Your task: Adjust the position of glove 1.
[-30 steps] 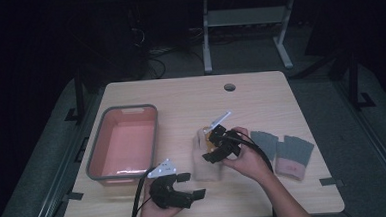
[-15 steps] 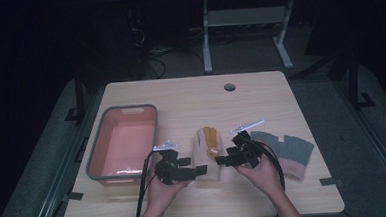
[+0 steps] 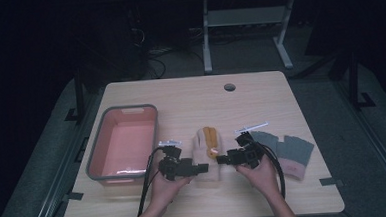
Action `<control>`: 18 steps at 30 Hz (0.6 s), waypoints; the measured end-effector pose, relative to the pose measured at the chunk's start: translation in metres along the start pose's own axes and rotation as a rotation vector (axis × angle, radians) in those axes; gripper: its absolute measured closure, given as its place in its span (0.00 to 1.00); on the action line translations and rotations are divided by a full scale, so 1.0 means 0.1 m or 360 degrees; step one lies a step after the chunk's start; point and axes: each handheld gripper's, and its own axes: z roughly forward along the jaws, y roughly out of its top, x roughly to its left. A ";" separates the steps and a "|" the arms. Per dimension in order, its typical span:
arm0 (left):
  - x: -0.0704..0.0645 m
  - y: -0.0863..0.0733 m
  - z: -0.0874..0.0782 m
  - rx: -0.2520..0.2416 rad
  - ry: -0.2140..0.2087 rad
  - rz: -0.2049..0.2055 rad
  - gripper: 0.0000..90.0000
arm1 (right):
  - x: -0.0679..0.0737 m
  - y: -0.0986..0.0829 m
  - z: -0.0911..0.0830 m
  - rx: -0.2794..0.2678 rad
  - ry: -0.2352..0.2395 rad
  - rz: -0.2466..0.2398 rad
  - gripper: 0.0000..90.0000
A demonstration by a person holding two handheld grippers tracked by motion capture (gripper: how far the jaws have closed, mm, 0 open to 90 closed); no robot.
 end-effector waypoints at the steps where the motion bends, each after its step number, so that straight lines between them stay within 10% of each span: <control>1: 0.00 -0.02 0.03 0.0024 -0.0009 0.0003 0.16 | -0.02 -0.01 0.03 0.0006 0.0031 0.0023 0.44; 18: 0.01 -0.10 0.11 0.0084 0.0071 0.0047 0.41 | -0.08 -0.06 0.22 0.0011 0.0062 0.0133 0.49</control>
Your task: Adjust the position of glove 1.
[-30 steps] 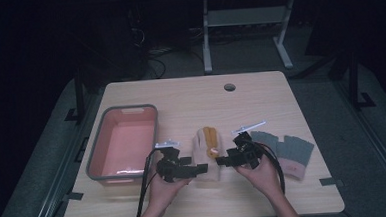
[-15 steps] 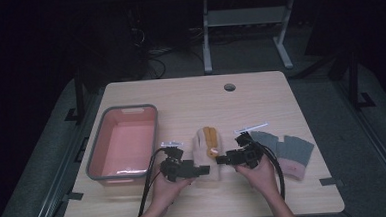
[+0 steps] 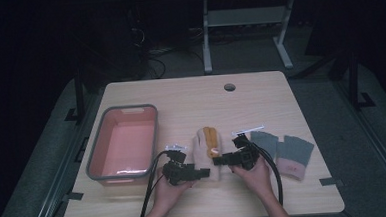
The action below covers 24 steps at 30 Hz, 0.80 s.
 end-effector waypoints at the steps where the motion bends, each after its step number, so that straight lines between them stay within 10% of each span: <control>1: 0.01 0.00 0.00 0.0006 -0.0002 -0.0006 0.45 | -0.01 -0.01 0.02 -0.0007 0.0011 0.0017 0.49; 24: 0.08 0.03 0.04 0.0057 -0.0097 -0.0072 0.67 | -0.04 -0.10 0.14 -0.0050 0.0159 0.0181 0.79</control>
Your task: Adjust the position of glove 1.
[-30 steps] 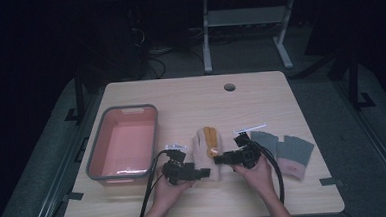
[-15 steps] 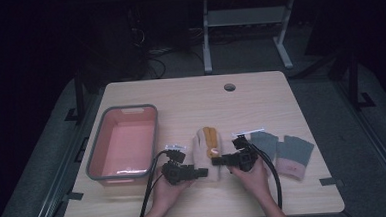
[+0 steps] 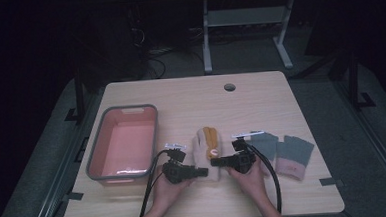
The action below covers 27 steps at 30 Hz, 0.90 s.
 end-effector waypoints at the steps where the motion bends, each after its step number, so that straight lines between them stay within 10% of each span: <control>1: 0.01 0.00 0.00 0.0000 -0.0009 -0.0010 0.67 | -0.01 0.00 0.00 -0.0004 0.0011 0.0013 0.79; 27: 0.03 0.03 -0.03 0.0007 -0.0151 -0.0080 0.73 | -0.01 -0.01 -0.11 -0.0033 0.0118 0.0069 0.90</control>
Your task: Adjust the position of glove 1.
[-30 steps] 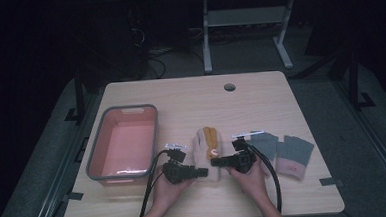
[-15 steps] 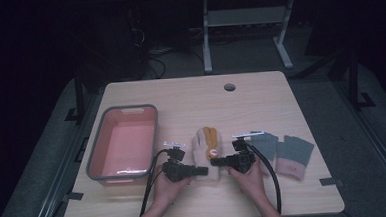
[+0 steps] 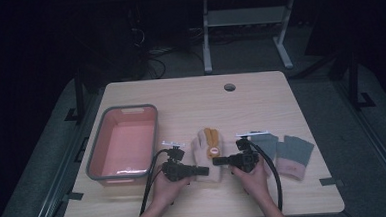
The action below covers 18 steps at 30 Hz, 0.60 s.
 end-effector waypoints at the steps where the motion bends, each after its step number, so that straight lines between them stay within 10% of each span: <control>1: -0.01 0.00 -0.01 0.0000 -0.0007 -0.0017 0.73 | 0.00 -0.01 -0.01 -0.0002 0.0001 -0.0005 0.91; 18: -0.16 0.13 -0.25 -0.0060 -0.0104 0.0075 0.73 | 0.26 0.08 -0.22 -0.0064 0.0055 -0.0083 0.91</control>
